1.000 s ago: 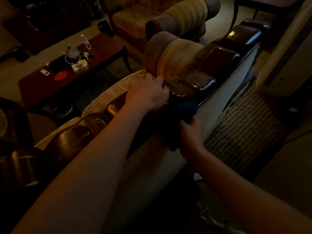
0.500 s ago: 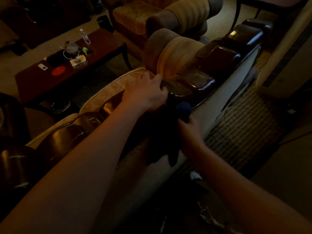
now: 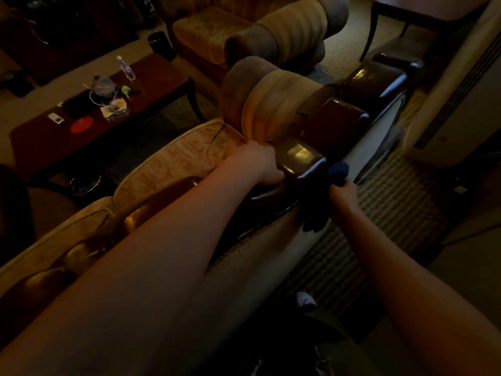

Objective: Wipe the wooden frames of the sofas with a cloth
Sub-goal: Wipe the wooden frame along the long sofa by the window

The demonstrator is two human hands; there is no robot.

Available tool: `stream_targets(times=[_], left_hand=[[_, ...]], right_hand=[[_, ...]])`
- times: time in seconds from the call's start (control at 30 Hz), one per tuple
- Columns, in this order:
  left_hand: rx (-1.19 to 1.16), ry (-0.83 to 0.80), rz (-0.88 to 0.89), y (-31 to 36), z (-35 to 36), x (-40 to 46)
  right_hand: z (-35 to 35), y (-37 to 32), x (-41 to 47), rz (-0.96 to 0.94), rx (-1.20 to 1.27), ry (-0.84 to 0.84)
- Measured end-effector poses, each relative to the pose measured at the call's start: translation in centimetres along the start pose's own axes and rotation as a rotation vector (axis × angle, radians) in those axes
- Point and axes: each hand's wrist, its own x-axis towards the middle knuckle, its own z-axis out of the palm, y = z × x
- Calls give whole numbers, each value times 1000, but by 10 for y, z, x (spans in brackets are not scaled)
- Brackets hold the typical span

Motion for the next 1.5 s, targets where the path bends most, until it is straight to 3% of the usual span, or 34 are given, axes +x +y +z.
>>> stream_targets(times=[0.17, 0.33, 0.4, 0.53, 0.67, 0.73, 0.9, 1.03, 1.17, 1.27, 1.4, 1.5], left_hand=[[-4, -13, -43, 8, -17, 23], [-142, -112, -128, -15, -35, 26], [-166, -131, -181, -27, -41, 17], [-220, -95, -319, -64, -50, -19], [-305, -104, -502, -98, -49, -74], [-363, -59, -585, -113, -44, -106], [-435, 90, -809, -148, -14, -181], [-479, 171, -912, -155, 12, -213], [-515, 336, -942, -154, 30, -237], [-526, 534, -941, -153, 39, -258], [-366, 775, -912, -161, 32, -277], [-312, 805, -915, -175, 32, -283]], right_hand=[[-19, -26, 6, -265, -71, 29], [15, -57, -16, -880, -487, -347], [37, -71, -6, -994, -760, -422], [66, -115, 11, -794, -1056, -761], [102, -135, -22, -489, -773, -1120], [125, -139, -54, -516, -699, -1246], [176, -155, -157, -796, -823, -1554], [200, -155, -193, -917, -1141, -1609], [201, -154, -171, -855, -1150, -1481], [186, -155, -175, -1044, -1269, -1471], [180, -141, -228, -1162, -981, -1567], [206, -125, -273, -1017, -955, -1651]])
